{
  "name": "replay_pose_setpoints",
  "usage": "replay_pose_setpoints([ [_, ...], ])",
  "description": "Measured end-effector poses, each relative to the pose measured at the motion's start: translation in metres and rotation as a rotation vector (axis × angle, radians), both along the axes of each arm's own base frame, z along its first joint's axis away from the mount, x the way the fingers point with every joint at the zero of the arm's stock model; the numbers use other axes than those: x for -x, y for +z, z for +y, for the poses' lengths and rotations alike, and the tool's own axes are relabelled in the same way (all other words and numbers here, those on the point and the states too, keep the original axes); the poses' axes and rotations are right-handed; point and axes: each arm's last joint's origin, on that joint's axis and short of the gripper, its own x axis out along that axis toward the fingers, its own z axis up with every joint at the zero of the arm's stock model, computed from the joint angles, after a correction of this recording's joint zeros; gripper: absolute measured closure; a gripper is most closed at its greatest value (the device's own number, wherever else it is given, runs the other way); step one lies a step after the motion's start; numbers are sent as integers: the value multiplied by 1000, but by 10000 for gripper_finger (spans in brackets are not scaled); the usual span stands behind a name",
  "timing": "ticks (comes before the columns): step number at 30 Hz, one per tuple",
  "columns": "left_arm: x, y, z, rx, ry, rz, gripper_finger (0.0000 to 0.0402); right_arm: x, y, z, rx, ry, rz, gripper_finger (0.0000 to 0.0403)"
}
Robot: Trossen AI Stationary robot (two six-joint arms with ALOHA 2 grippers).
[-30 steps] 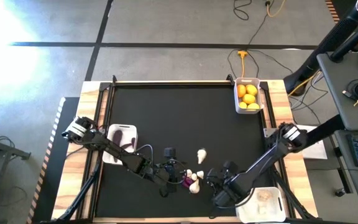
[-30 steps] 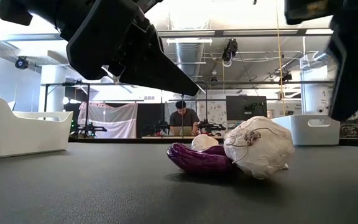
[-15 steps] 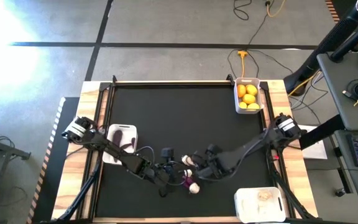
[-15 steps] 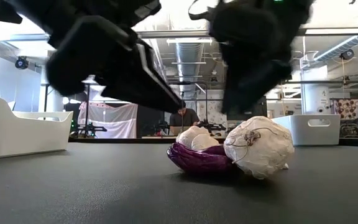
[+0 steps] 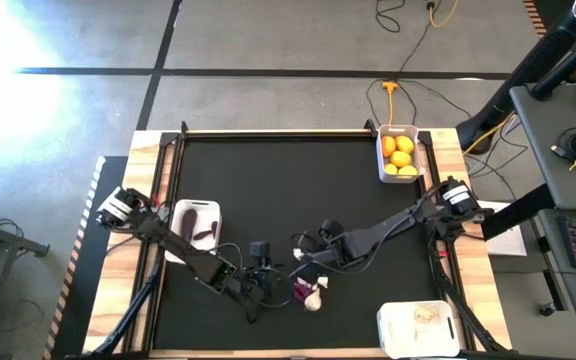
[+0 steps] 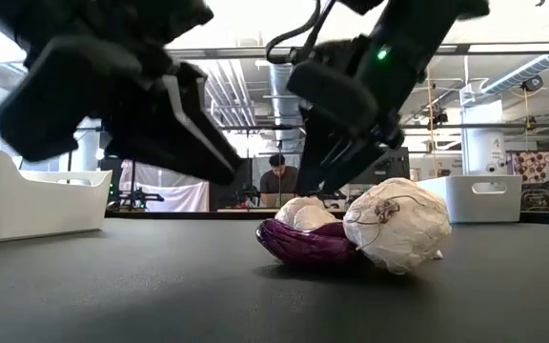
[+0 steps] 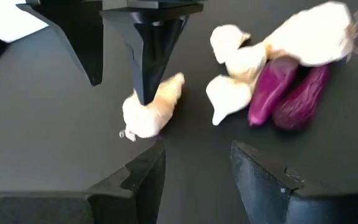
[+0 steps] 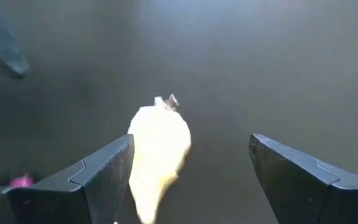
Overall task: Sort produce into baskets
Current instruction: Put the garlic into the bottom white bin
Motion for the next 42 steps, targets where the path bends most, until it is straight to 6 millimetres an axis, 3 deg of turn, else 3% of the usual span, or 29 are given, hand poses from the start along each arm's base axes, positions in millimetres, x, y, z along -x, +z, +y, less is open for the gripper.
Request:
replay_pose_setpoints([
  [9,1,-9,12,21,27,-15,235,-8,-18,-8,-34,30,0,94],
  [14,3,-13,16,47,4,-28,235,-9,-29,-8,-30,30,27,113],
  [18,5,-15,20,51,12,-33,235,-10,-35,-8,-29,18,35,151],
  [24,5,-18,27,105,-53,-96,235,-9,-34,-8,-27,17,37,241],
  [29,0,-18,37,147,-64,-143,235,-4,-13,-5,-52,33,6,303],
  [32,-2,-19,41,163,-40,-148,235,9,9,4,-104,40,14,308],
  [35,-2,-18,40,174,-46,-162,235,37,35,22,-165,18,48,302],
  [42,-6,-11,38,184,-79,-221,235,128,84,79,-334,-104,124,298],
])
